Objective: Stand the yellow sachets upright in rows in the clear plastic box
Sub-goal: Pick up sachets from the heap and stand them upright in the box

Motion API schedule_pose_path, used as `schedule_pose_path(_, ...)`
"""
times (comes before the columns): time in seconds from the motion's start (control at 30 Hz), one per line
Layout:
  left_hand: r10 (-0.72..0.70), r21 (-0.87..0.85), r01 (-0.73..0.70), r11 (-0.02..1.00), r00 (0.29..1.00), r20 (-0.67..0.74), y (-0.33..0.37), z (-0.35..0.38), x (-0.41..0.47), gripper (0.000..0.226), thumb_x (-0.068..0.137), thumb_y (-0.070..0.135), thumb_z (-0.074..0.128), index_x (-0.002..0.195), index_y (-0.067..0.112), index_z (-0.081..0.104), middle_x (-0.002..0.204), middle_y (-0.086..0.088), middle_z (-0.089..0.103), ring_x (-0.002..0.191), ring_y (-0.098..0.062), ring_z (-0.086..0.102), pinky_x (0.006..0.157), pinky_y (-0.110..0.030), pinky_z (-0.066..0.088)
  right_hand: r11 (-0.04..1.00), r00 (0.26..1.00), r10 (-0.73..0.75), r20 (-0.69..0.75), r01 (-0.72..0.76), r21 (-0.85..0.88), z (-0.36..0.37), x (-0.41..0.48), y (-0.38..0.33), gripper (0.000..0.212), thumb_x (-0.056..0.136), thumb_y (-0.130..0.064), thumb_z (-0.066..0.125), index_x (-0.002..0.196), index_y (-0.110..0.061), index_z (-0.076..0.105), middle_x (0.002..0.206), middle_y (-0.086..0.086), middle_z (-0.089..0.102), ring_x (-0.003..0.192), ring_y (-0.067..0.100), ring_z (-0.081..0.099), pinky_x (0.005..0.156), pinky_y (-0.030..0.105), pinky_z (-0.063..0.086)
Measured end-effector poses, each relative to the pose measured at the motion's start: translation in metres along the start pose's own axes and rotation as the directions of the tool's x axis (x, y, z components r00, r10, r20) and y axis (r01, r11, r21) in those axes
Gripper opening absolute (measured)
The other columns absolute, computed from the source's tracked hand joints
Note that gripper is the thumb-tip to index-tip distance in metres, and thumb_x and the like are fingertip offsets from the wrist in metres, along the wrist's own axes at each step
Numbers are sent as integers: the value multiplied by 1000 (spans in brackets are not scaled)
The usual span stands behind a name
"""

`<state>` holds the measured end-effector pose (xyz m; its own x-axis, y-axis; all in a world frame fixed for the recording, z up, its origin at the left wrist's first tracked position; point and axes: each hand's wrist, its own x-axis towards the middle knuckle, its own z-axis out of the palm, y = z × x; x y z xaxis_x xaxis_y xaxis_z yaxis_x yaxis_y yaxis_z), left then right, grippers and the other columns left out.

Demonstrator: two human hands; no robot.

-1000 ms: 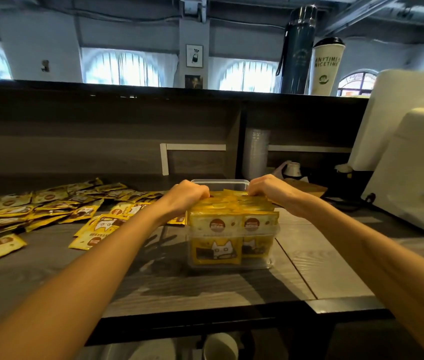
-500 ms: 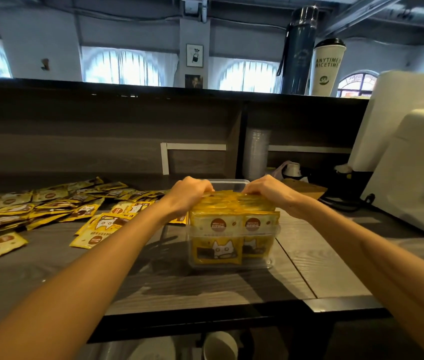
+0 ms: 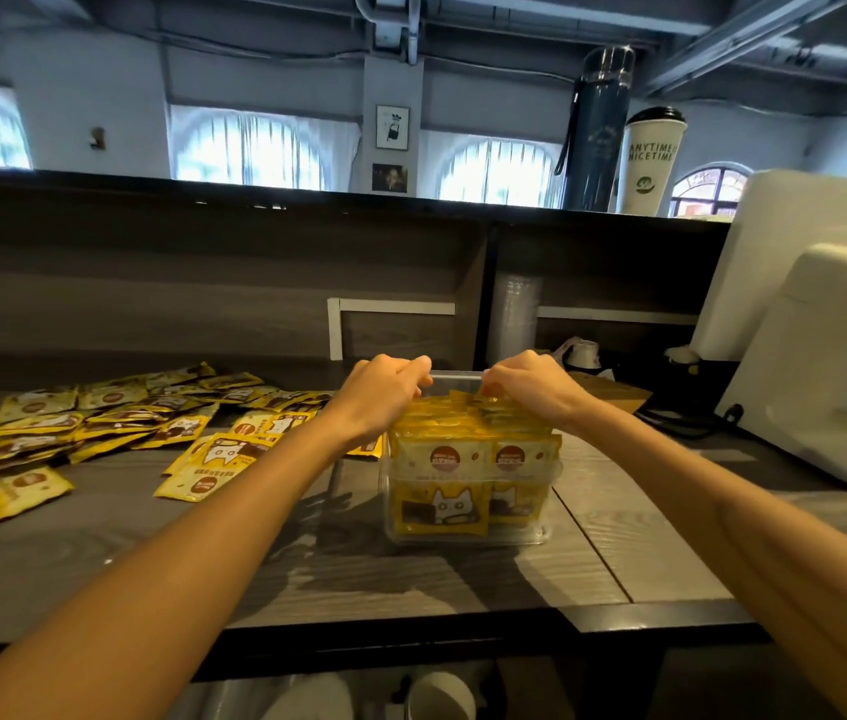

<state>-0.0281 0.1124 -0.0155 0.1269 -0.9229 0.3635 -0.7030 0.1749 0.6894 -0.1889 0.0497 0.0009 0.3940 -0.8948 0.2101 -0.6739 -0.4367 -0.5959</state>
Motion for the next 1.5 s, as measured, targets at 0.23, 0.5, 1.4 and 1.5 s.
schedule_pose_path(0.23, 28, 145, 25, 989, 936, -351, -13, -32, -12, 29, 95, 13, 42, 109, 8, 67, 108, -9, 67, 102, -20, 58, 81, -26, 40, 953, 928, -301, -222, 282, -115, 17, -14, -49, 28, 95, -16, 43, 113, -8, 63, 113, 10, 65, 105, 23, 59, 91, 36, 49)
schedule_pose_path(0.5, -230, 192, 373, 908, 826, -515, -80, -82, -52, 36, 92, 3, 37, 119, 9, 61, 123, -14, 61, 116, -30, 54, 89, -33, 43, 909, 906, -417, -72, 414, -50, 96, -28, -124, 35, 93, -8, 41, 127, -6, 48, 132, 12, 49, 120, 28, 47, 98, 38, 42)
schedule_pose_path(1.4, -461, 338, 499, 798, 867, -191, -148, -90, -87, 47, 92, 19, 55, 133, 9, 35, 129, -12, 53, 120, -29, 49, 94, -38, 41, 828, 907, -340, 247, 414, -380, 181, -19, -99, 29, 96, -16, 37, 103, -1, 61, 108, 17, 63, 105, 32, 55, 104, 40, 31)
schedule_pose_path(1.5, -456, 105, 452, 886, 890, 12, -145, -93, -83, 54, 87, -11, 47, 136, 8, 37, 120, -10, 58, 118, -23, 52, 91, -33, 47, 839, 932, -322, 169, 363, -405, 171, -27, -98, 26, 94, -15, 40, 92, -2, 62, 93, 16, 62, 92, 28, 55, 84, 35, 42)
